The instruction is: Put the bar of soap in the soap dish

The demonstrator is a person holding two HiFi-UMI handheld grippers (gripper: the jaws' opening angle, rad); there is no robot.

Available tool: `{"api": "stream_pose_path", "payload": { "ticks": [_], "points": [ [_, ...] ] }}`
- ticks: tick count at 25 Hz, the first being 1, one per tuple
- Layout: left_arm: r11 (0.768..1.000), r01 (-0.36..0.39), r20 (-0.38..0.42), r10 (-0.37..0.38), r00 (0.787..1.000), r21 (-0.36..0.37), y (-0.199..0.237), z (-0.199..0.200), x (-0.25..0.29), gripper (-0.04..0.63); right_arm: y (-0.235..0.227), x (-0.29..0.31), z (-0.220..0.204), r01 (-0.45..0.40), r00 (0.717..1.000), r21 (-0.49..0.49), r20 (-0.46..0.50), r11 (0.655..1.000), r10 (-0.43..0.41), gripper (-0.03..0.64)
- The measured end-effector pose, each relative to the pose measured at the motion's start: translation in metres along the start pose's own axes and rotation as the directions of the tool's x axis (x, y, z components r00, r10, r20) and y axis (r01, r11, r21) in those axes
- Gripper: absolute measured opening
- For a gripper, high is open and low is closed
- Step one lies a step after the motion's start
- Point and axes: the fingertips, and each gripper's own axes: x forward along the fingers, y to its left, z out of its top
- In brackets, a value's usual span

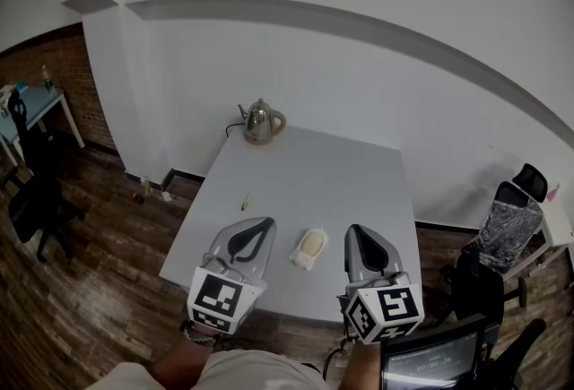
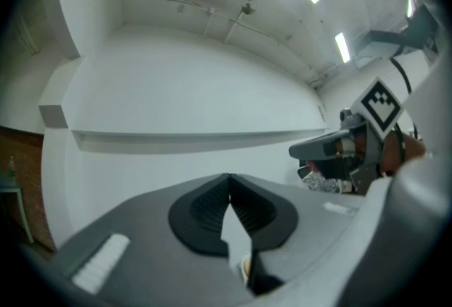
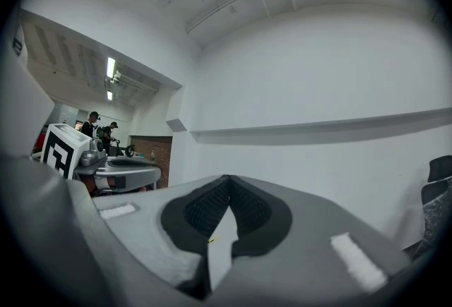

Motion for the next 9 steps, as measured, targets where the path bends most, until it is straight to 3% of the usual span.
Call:
{"api": "stream_pose_path", "payload": {
  "ticks": [9],
  "points": [
    [1.000,-0.001,0.017,0.001,1.000,0.000,0.0001,0.0090,-0.0035,0.005,0.0006,-0.0049,0.0010,0.025,1.000,-0.006,-0.013,1.000,-0.025,0.002]
  ]
}}
